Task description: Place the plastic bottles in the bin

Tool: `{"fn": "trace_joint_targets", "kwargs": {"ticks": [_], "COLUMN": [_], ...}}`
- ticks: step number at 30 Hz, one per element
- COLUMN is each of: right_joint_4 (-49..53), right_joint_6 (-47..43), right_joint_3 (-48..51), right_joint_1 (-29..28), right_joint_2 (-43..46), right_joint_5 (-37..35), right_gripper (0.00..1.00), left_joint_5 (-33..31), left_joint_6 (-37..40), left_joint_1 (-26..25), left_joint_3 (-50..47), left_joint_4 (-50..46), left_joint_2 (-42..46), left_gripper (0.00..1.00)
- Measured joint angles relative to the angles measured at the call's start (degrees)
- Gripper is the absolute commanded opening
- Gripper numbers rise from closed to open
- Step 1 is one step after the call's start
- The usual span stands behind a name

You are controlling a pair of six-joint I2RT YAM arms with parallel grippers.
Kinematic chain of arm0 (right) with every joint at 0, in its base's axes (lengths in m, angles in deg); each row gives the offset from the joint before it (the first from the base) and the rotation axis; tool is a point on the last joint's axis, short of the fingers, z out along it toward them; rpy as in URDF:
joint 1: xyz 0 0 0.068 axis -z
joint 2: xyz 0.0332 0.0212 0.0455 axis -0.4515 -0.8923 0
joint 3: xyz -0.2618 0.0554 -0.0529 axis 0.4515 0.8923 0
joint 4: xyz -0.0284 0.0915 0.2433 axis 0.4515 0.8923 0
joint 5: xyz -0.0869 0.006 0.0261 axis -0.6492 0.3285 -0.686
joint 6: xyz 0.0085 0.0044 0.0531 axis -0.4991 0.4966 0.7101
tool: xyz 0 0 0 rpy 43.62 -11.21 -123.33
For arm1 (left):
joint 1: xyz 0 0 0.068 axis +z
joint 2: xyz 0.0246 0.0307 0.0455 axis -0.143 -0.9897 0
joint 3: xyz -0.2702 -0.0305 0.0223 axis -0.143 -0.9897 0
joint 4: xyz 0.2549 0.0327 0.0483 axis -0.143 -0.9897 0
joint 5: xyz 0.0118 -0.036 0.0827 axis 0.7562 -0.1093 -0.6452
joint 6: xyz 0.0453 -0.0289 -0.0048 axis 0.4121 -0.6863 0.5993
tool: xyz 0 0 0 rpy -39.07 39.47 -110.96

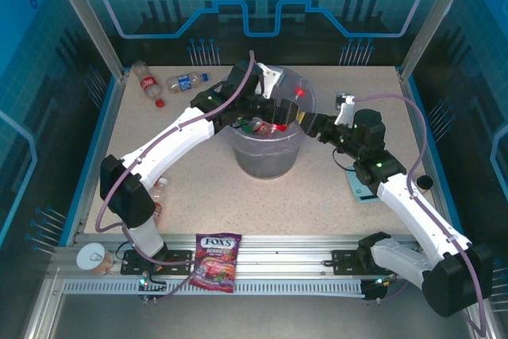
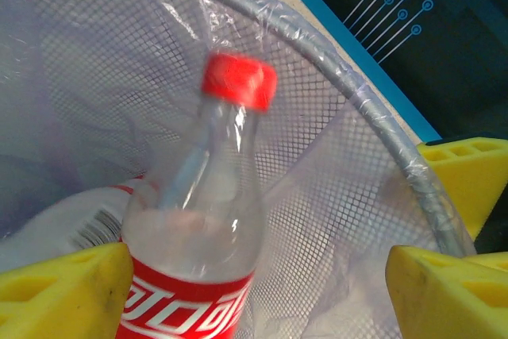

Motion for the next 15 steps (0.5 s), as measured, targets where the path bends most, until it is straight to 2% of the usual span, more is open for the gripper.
{"fn": "trace_joint_targets", "kwargs": {"ticks": [2, 6, 15], "right_joint_4": [0.0, 0.0, 0.0], "right_joint_6": [0.0, 0.0, 0.0], "right_joint_3": [0.0, 0.0, 0.0], "right_joint_1": [0.0, 0.0, 0.0], "right_joint_2": [0.0, 0.0, 0.0], "right_joint_5": [0.0, 0.0, 0.0], "right_gripper": [0.6, 0.6, 0.6], "left_joint_5": [0.0, -0.2, -1.5], "left_joint_6": [-0.3, 0.0, 0.0], "left_joint_1": [0.0, 0.0, 1.4], "left_joint_3": [0.0, 0.1, 4.4], "left_joint_4": [0.1, -0.4, -3.8], "left_joint_2": [0.1, 0.1, 0.3], "left_gripper": [0.75, 0.72, 0.72]}}
